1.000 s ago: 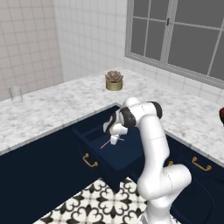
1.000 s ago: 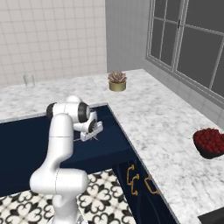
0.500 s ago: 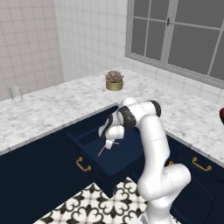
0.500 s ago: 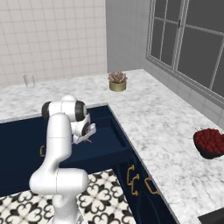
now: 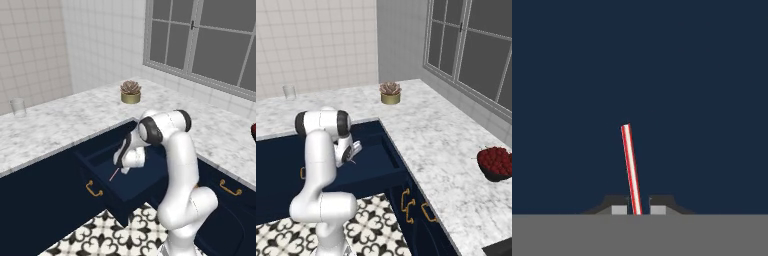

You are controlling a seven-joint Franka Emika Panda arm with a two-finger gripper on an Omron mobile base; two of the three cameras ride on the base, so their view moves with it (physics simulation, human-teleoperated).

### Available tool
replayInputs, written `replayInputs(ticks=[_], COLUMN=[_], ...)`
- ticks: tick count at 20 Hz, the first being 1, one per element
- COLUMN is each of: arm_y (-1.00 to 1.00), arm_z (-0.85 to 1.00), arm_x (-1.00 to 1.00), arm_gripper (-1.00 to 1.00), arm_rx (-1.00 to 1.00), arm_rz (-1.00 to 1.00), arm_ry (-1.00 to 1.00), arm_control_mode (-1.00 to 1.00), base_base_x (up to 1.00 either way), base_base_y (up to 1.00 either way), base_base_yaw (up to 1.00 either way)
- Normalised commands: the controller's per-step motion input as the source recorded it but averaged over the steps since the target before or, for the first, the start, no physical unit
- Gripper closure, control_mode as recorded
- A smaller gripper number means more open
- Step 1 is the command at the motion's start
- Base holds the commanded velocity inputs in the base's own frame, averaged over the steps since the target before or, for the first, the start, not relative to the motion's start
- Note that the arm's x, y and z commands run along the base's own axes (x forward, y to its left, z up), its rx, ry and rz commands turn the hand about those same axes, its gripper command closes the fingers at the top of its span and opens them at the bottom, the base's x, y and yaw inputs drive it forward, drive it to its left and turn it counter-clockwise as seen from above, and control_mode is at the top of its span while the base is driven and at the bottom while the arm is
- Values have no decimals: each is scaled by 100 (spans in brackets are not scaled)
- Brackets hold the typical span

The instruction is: Take a straw from the drawer in front and place it inside the glass cup on the dining counter.

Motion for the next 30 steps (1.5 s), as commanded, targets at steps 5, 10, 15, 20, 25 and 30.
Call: replayInputs(ticks=[5,10,15,20,25,30], arm_y=[3,3,0,9,26,22], arm_z=[100,100,100,100,100,100], arm_x=[-4,19,3,3,-7,-46], arm_gripper=[100,100,100,100,100,100], arm_rx=[7,0,0,0,0,-3], arm_rz=[-13,-21,-4,-12,-19,-6], arm_ry=[-11,16,27,2,-1,-10], arm_control_mode=[-100,-100,-100,-100,-100,-100], base_base_x=[0,0,0,0,0,0], base_base_y=[0,0,0,0,0,0], base_base_yaw=[0,0,0,0,0,0])
